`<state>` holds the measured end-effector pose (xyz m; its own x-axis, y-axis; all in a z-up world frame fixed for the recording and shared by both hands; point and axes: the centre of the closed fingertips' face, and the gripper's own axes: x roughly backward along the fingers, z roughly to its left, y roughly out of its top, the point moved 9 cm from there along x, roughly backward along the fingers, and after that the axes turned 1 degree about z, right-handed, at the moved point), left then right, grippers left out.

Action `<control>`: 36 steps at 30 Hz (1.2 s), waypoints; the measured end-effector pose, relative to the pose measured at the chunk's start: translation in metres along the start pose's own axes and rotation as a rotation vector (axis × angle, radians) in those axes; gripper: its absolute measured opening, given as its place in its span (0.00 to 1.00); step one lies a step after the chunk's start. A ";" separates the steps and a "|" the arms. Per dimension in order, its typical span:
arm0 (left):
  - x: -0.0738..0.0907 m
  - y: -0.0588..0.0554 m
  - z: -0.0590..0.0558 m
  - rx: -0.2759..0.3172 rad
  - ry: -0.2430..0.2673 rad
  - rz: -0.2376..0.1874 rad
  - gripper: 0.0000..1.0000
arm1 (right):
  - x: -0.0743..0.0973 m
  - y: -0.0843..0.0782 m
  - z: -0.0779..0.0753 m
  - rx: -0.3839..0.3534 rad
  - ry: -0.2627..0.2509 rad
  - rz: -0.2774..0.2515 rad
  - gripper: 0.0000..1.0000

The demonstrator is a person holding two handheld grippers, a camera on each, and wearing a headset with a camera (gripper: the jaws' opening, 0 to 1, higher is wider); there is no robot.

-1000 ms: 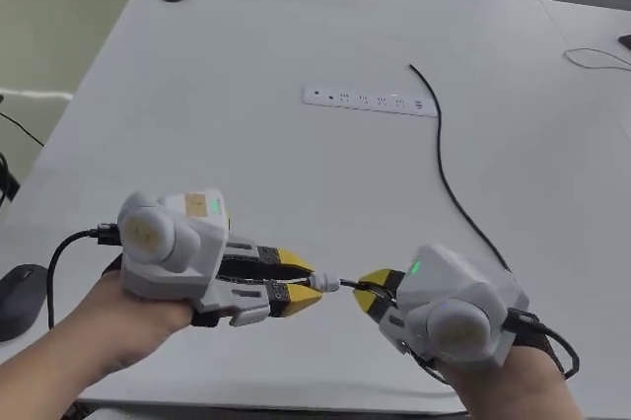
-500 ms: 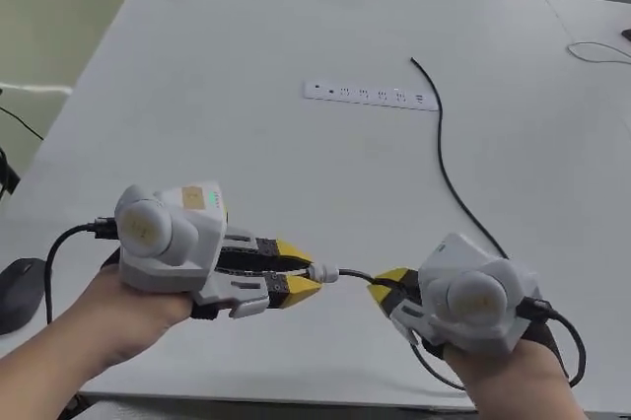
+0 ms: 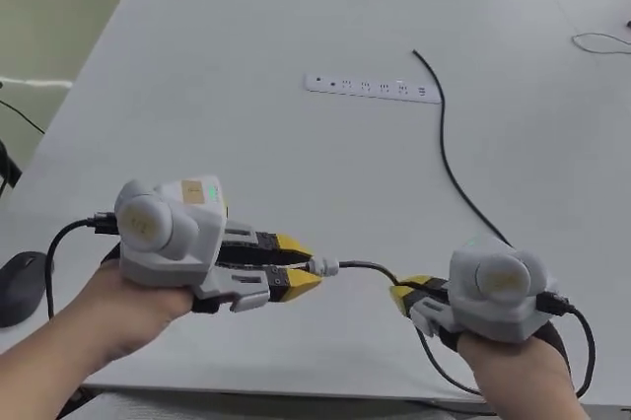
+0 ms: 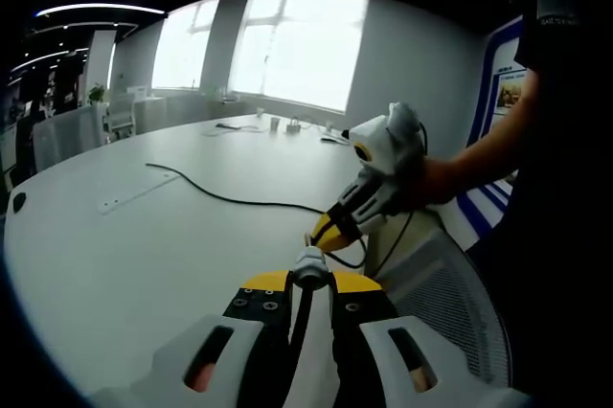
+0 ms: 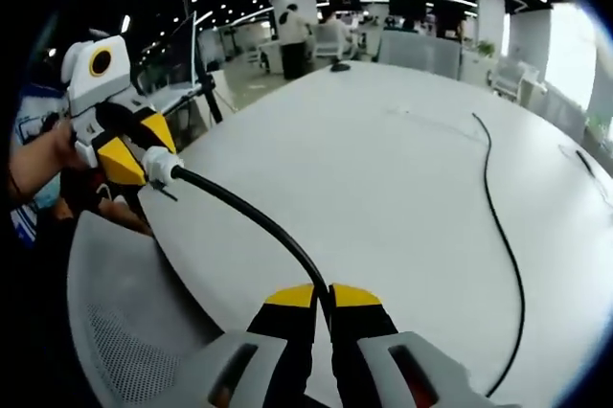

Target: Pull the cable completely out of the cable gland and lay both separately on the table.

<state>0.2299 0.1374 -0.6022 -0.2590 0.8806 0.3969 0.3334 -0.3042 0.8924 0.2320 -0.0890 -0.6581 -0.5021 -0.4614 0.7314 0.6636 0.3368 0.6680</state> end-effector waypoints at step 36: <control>0.004 0.005 0.008 0.013 0.026 -0.006 0.15 | 0.027 0.018 0.012 0.132 0.060 -0.102 0.19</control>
<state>0.2376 0.1428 -0.5979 -0.2844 0.8726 0.3972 0.3432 -0.2942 0.8920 0.2239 -0.0855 -0.6249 -0.5265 -0.5455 0.6521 0.5300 0.3891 0.7534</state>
